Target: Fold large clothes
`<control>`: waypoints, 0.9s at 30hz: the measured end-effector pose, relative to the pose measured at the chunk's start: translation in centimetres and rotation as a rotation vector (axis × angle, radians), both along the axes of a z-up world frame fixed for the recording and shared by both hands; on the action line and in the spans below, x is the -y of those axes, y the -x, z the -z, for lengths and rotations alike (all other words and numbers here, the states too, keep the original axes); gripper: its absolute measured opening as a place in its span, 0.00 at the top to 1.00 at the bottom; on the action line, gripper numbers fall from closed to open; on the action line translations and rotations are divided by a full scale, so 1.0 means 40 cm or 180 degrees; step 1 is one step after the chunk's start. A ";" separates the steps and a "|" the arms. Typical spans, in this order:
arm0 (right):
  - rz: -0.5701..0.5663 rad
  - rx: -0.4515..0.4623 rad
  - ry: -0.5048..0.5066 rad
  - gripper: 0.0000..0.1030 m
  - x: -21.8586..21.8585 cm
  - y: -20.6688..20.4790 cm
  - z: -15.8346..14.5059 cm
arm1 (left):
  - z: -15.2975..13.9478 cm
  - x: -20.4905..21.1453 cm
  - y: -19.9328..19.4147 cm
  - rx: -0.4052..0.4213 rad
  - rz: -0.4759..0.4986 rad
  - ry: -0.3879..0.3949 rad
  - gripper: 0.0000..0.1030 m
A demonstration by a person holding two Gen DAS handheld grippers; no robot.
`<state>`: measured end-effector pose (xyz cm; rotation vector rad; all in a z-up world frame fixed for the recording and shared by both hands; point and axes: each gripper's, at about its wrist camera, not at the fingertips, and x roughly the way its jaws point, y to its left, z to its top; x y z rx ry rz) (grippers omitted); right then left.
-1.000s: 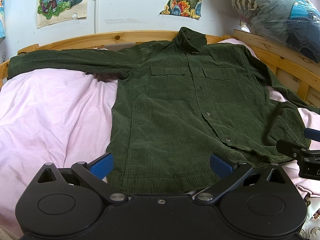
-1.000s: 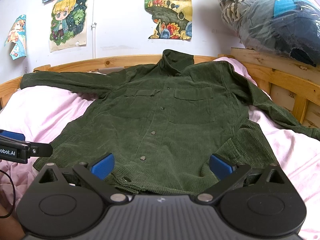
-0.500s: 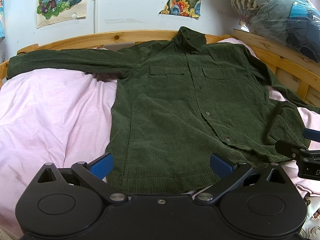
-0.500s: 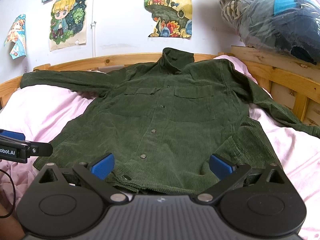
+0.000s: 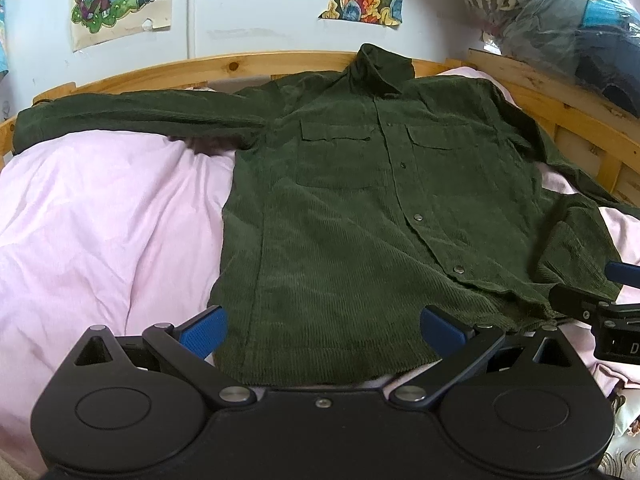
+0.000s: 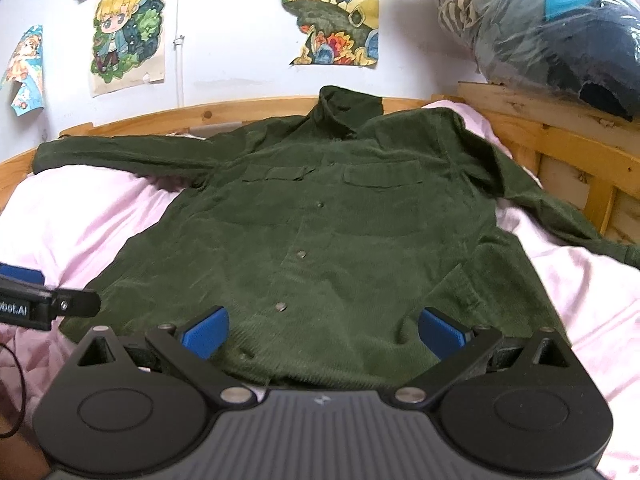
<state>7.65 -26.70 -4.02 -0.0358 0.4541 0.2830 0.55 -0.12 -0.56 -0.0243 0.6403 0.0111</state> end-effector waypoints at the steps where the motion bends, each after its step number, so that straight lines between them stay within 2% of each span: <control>1: 0.0039 0.0001 0.0003 0.00 0.003 -0.011 -0.009 | 0.000 0.000 -0.003 -0.0020 -0.0010 0.0002 0.01; 8: 0.0277 0.0052 -0.0078 0.00 0.039 -0.097 -0.086 | -0.019 0.000 -0.058 -0.0150 -0.0026 -0.0016 0.01; 15: 0.0776 -0.0268 -0.0272 0.00 0.134 -0.226 -0.163 | -0.077 0.026 -0.136 -0.0058 0.0242 -0.0238 0.01; 22: 0.1242 -0.0243 0.0052 0.00 0.206 -0.283 -0.189 | -0.140 0.057 -0.251 0.0051 0.0566 -0.0275 0.01; 27: 0.1399 -0.0215 0.0310 0.00 0.230 -0.303 -0.173 | -0.130 0.077 -0.328 -0.0002 0.0652 -0.0275 0.01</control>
